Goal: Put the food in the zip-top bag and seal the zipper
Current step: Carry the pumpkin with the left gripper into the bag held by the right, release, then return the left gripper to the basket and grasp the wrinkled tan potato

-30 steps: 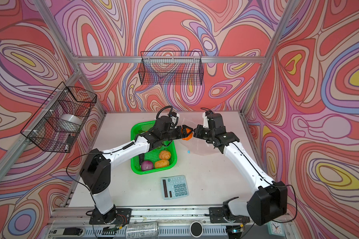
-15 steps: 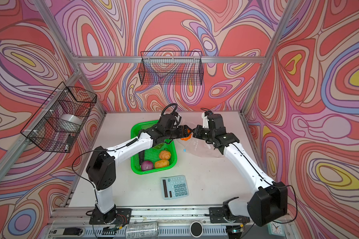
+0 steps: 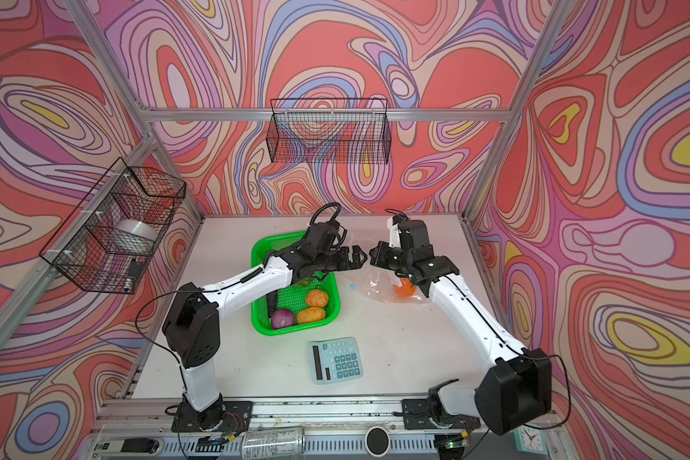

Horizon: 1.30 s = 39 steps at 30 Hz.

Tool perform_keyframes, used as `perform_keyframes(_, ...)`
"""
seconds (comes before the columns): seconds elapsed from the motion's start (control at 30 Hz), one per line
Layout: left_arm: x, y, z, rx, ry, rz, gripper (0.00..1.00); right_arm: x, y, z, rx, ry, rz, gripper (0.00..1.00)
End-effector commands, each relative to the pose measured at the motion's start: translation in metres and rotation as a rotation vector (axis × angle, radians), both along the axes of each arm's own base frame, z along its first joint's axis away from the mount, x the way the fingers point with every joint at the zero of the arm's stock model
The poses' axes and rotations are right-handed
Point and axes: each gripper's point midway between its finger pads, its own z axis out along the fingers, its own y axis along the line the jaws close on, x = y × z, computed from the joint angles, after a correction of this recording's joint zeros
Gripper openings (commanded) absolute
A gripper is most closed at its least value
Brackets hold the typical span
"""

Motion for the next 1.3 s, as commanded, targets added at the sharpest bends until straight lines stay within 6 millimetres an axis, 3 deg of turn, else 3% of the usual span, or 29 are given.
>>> perform_keyframes(0.0, -0.011, 0.014, 0.037, -0.001, -0.057, 0.003, 1.0, 0.001, -0.002, -0.008, -0.012, 0.008, -0.008, 0.0)
perform_keyframes(0.17, -0.025, 0.041, 0.064, 0.042, -0.13, 0.022, 1.0, 0.001, -0.003, -0.011, -0.021, 0.013, -0.012, 0.0)
perform_keyframes(0.3, -0.031, 0.083, 0.073, 0.12, -0.172, 0.101, 1.0, 0.001, -0.004, -0.009, -0.028, 0.007, -0.013, 0.0)
perform_keyframes(0.43, -0.035, 0.132, 0.059, 0.167, -0.149, 0.184, 1.0, 0.001, -0.006, -0.005, -0.037, -0.006, -0.013, 0.0)
perform_keyframes(0.53, -0.042, 0.153, 0.038, 0.199, -0.099, 0.195, 1.0, 0.002, -0.006, -0.002, -0.04, -0.016, -0.016, 0.0)
perform_keyframes(0.77, -0.067, 0.158, -0.026, 0.294, 0.077, 0.138, 0.96, 0.005, -0.006, 0.0, -0.044, -0.014, -0.017, 0.0)
perform_keyframes(0.9, -0.075, 0.155, -0.052, 0.33, 0.126, 0.118, 0.96, 0.005, -0.006, -0.001, -0.047, -0.012, -0.02, 0.0)
perform_keyframes(1.27, -0.064, 0.132, -0.104, 0.412, 0.207, 0.065, 0.96, 0.004, -0.007, 0.003, -0.045, -0.016, -0.022, 0.0)
